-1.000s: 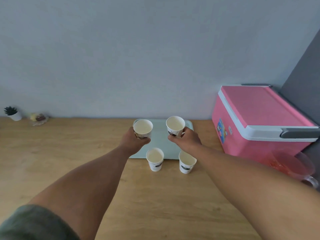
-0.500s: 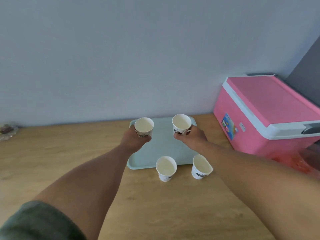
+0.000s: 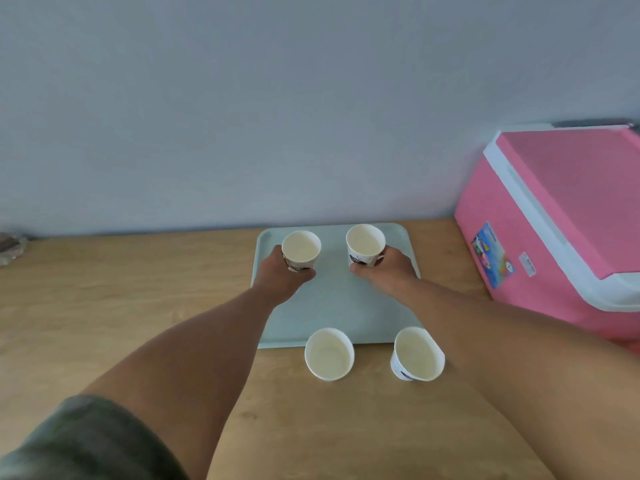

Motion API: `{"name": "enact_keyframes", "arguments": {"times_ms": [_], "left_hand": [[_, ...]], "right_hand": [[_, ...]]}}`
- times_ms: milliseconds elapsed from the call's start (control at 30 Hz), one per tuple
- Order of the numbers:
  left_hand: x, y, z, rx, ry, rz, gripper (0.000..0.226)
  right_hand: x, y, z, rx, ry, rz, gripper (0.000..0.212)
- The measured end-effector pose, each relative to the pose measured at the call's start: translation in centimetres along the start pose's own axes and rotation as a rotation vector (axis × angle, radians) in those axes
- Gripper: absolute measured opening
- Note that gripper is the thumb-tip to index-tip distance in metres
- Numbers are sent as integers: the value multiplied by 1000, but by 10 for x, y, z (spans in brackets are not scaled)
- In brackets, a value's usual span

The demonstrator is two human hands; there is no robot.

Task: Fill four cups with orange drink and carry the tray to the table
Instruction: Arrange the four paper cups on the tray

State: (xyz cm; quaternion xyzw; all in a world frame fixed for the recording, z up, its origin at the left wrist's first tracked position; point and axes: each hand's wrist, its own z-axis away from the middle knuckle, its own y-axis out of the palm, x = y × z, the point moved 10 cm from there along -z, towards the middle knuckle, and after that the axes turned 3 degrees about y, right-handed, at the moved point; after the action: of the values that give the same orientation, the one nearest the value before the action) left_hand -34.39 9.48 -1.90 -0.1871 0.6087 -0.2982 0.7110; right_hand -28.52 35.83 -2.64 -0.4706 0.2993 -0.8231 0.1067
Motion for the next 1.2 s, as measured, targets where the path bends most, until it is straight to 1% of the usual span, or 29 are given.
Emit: {"name": "enact_keyframes", "arguments": {"times_ms": [300, 567, 700, 833, 967, 1033, 1100, 1200], "left_hand": [[-5, 20, -25, -22, -7, 24, 68], [-9, 32, -34, -31, -11, 29, 72], [-10, 32, -32, -35, -7, 35, 69], [-5, 30, -29, -26, -32, 7, 68], [2, 25, -20, -11, -55, -25, 75], [4, 20, -14, -12, -55, -22, 75], [3, 14, -8, -23, -37, -25, 72], [5, 5, 6, -30, -22, -45, 69]], "right_hand": [[-6, 10, -31, 23, 20, -15, 57], [-1, 13, -39, 15, 5, -23, 58], [-2, 14, -39, 10, 1, -23, 58], [-6, 12, -37, 20, 10, -4, 63], [-11, 4, -30, 41, 22, 27, 77], [-14, -4, -26, 43, 14, 50, 81], [-17, -14, -21, 35, 6, 66, 81], [-26, -29, -14, 13, 1, 87, 76]]}}
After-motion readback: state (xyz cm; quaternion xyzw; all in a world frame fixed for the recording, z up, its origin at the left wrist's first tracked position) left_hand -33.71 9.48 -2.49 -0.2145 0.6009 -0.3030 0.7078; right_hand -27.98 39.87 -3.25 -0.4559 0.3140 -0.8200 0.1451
